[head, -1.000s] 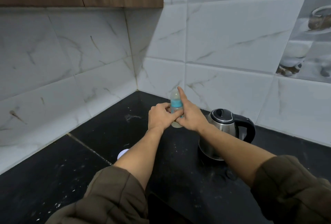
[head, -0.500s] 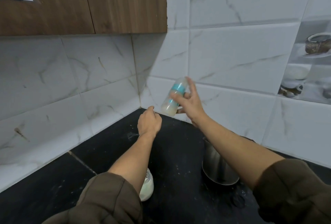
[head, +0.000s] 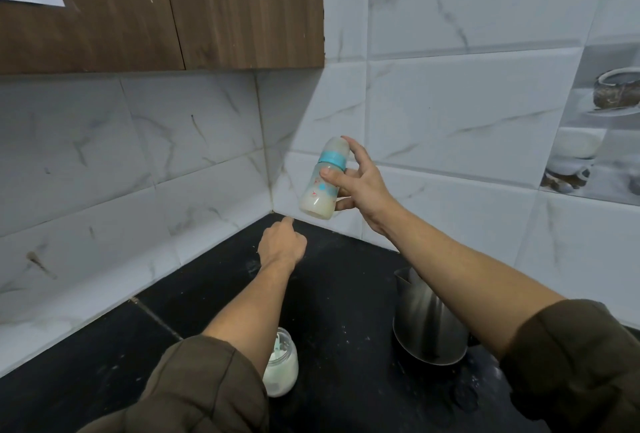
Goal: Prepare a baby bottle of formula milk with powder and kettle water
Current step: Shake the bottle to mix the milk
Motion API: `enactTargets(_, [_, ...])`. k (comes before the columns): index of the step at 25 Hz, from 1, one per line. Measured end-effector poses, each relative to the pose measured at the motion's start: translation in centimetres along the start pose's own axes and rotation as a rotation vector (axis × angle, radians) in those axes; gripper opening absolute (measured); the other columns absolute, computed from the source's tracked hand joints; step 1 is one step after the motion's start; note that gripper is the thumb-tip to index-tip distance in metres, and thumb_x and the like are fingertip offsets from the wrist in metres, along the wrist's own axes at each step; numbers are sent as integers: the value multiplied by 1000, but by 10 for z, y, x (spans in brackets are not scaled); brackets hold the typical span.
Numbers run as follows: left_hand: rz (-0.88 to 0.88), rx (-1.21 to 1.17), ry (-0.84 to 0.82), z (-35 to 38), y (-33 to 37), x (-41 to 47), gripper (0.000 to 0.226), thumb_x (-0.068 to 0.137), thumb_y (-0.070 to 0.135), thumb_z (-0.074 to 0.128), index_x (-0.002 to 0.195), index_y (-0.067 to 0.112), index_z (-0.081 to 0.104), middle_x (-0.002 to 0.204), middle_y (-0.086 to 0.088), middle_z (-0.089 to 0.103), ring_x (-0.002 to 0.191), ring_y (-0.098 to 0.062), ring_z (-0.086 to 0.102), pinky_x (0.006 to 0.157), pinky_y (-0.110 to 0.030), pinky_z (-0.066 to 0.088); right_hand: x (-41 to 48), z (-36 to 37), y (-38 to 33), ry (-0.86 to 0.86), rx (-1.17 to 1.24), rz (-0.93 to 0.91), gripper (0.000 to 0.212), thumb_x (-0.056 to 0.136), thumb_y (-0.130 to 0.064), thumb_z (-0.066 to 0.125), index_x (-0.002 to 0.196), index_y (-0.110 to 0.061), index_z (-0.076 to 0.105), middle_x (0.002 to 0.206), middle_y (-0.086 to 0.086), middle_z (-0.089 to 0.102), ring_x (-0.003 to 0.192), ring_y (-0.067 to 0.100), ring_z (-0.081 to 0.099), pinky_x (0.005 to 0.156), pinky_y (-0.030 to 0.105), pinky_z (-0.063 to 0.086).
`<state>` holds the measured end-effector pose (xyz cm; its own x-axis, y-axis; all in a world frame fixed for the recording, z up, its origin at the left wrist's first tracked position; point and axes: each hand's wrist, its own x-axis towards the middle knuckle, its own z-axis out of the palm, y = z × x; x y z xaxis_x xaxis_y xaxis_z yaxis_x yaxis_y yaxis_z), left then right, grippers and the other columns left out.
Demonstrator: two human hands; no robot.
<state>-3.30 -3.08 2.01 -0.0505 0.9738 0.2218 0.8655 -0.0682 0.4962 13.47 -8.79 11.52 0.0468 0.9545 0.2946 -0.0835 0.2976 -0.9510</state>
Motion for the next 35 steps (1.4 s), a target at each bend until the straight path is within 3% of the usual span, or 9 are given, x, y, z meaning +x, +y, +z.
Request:
enactTargets(5, [2,-1,21,1,1,-2,49,95,10,45,142,18,57,135,-6,65,126,-30,57,92,-42,49,11,-12,-13,427,446,-26,80,95,-26,79,157,-39,31,125,4,64,99,34,78,68,40,66])
enactTargets(7, [2,0,24,0,3,-1,47,95,10,45,140,18,58,134,-7,65,124,-30,58,91,-41,49,10,-13,-15,357,425,18,79,96,-26,79,159,-36,31,127,6,64,98,35,78,68,42,66])
enactTargets(11, [27,15,15,3,8,-4,46,96,11,46,141,18,57,133,-7,66,123,-30,59,91,-42,50,-1,-7,-12,-31,81,6,82,86,-31,86,155,-39,42,119,10,74,81,29,78,59,36,61])
enactTargets(16, [38,32,22,2,2,-6,49,95,11,45,142,18,57,135,-6,66,125,-31,58,94,-42,49,11,-24,-22,359,445,-38,84,94,-30,80,161,-37,30,138,14,61,92,32,80,71,43,65])
enactTargets(21, [58,61,18,-3,3,-6,47,96,13,47,143,18,57,135,-8,65,124,-31,58,94,-43,50,-2,-19,-16,-22,52,-5,90,76,-41,90,154,-41,45,131,13,70,86,31,79,64,40,63])
enactTargets(26, [61,78,23,-7,3,-10,44,95,12,46,137,15,61,130,-10,67,122,-32,58,94,-44,50,10,-18,-28,386,479,-27,78,96,-28,78,160,-34,33,138,11,59,90,33,81,72,44,66])
enactTargets(31, [89,78,21,-13,6,-11,37,96,13,48,131,14,62,123,-10,67,114,-31,60,90,-45,53,-6,-6,-27,-68,53,6,76,89,-32,84,154,-39,45,126,11,71,86,34,78,63,39,63])
enactTargets(32, [93,75,26,-15,7,-11,35,96,13,48,129,14,62,122,-10,68,113,-31,61,89,-44,54,-6,-7,-28,-36,66,-25,78,88,-33,85,154,-40,44,128,10,71,86,33,79,62,38,63])
enactTargets(35, [97,66,41,-18,6,-13,33,95,12,47,123,12,64,121,-10,69,111,-32,61,88,-44,54,1,-13,-35,340,408,-41,77,95,-28,79,158,-36,35,138,11,61,85,31,81,68,41,65])
